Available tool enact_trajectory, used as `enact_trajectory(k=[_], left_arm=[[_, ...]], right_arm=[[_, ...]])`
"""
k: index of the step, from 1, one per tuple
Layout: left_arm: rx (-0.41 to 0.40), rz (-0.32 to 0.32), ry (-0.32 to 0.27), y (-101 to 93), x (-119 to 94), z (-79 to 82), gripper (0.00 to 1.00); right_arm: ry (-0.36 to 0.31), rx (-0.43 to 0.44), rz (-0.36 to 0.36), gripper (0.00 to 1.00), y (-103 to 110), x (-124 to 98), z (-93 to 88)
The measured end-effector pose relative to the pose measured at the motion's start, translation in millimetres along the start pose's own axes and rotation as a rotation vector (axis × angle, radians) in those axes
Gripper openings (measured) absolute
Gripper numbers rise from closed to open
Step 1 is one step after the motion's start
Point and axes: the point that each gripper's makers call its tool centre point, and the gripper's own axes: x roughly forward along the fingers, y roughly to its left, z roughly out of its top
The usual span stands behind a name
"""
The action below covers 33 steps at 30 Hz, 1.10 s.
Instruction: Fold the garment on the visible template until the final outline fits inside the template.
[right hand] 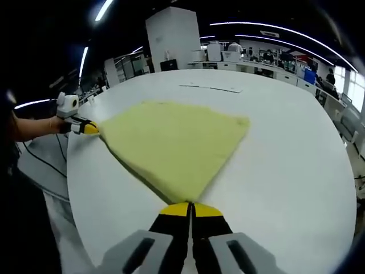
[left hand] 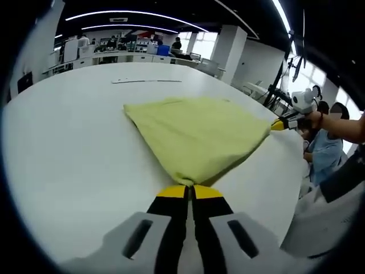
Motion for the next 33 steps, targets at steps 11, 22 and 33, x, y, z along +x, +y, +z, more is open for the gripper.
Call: enact_trajectory(k=[11, 22, 33], left_arm=[[0.110, 0.037, 0.055, 11.1, -9, -2.6, 0.00], [0.153, 0.039, 0.080, 7.6, -7, -10.5, 0.00], [0.146, 0.040, 0.082, 7.7, -6, -10.1, 0.00]], right_arm=[[0.014, -0.041, -0.011, 0.00, -4, -7, 3.0], [0.029, -0.060, -0.007, 0.00, -2, -17, -3.5], [-0.022, 0.008, 0.026, 0.08, 5, 6, -2.8]])
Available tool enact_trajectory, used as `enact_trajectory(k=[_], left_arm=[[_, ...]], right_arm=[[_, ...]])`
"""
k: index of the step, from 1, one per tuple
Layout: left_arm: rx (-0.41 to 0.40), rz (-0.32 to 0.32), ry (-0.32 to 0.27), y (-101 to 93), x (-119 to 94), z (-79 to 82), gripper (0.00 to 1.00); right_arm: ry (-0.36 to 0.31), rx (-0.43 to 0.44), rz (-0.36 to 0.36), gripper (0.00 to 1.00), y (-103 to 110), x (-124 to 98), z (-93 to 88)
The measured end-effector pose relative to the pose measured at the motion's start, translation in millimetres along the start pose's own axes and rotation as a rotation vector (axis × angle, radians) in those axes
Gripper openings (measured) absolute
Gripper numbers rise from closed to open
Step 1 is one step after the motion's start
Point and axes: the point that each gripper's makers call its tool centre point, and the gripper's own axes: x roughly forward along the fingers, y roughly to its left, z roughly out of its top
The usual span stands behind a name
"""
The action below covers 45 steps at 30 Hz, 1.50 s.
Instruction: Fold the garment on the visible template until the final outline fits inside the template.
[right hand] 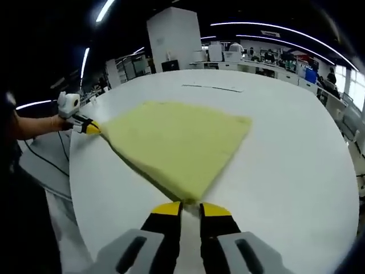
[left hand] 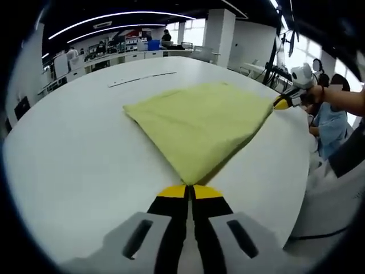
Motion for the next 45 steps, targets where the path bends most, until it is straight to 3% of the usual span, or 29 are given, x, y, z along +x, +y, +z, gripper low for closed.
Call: enact_trajectory(k=[7, 12, 17, 21, 36, 45], left_arm=[[-0.009, 0.001, 0.001, 0.9, 0, 0.2, 0.00], [-0.006, 0.003, 0.003, 1.7, -1, 0.3, 0.00], [0.018, 0.000, 0.009, 1.7, -2, 1.5, 0.00], [0.019, 0.001, 0.014, 2.0, -2, 0.3, 0.00], [0.000, 0.001, 0.021, -5.2, -9, -9.1, 0.00], [-0.030, 0.005, 0.018, -9.7, -12, -15.1, 0.00]], right_arm=[[0.020, -0.027, 0.024, 0.00, 4, 5, -1.6], [0.044, -0.071, 0.012, 0.00, 0, -4, -3.8], [0.030, -0.108, 0.005, 0.00, -2, -15, 6.7], [0.065, -0.141, 0.012, 0.00, 2, -12, 0.5], [0.077, -0.068, 0.009, 0.00, 9, -16, -22.2], [0.073, -0.037, 0.009, 0.00, 13, -19, -24.6]])
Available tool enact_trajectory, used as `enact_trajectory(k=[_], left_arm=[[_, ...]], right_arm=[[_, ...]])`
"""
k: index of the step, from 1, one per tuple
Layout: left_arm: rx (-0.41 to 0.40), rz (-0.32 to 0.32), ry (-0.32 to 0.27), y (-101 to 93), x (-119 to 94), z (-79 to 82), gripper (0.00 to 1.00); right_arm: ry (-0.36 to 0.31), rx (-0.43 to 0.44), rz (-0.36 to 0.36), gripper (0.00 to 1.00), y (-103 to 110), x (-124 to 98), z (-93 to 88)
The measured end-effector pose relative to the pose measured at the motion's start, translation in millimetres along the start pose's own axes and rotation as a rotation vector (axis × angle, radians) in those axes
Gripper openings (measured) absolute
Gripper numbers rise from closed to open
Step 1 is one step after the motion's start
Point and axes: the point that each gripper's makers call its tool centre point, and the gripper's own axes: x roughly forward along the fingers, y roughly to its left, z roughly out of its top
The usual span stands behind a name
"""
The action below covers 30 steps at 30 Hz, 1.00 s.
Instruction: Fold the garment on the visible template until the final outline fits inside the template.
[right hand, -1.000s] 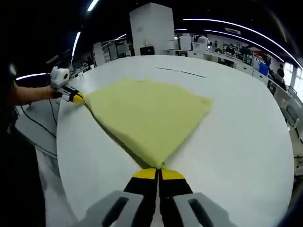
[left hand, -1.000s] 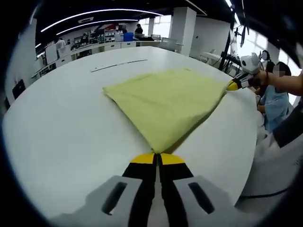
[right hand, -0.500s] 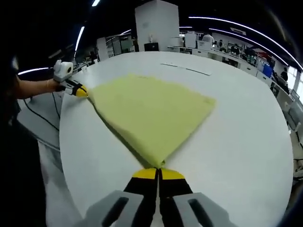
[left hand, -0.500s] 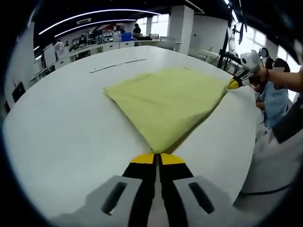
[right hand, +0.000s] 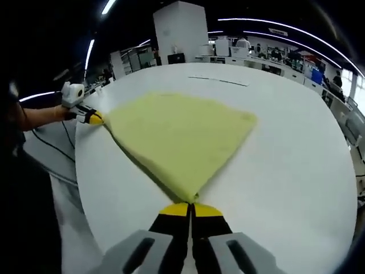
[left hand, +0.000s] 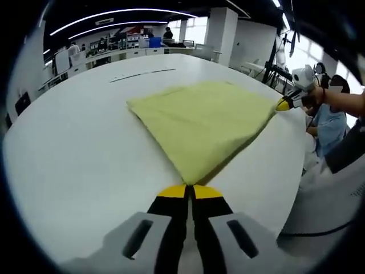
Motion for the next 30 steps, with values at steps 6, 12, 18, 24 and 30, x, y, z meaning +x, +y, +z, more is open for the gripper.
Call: enact_trajectory(k=[6, 12, 18, 24, 30], left_arm=[[-0.043, 0.015, 0.009, 0.9, -3, -2.4, 0.00], [-0.112, 0.045, -0.016, 2.0, -11, 5.2, 0.07], [-0.244, 0.057, -0.128, 4.8, -24, 30.1, 0.37], [-0.307, 0.101, -0.195, 9.5, -34, 49.6, 0.71], [-0.329, 0.076, -0.253, -5.4, -48, 67.7, 0.81]], right_arm=[[-0.032, 0.084, 0.002, 0.00, 1, 0, 1.7], [-0.089, 0.190, -0.050, 0.11, -5, -6, 9.3], [-0.153, 0.169, -0.081, 0.45, -5, -20, 34.0], [-0.206, 0.151, -0.073, 0.69, 8, -33, 63.2], [-0.242, 0.148, -0.050, 0.87, 25, -46, 84.4]])
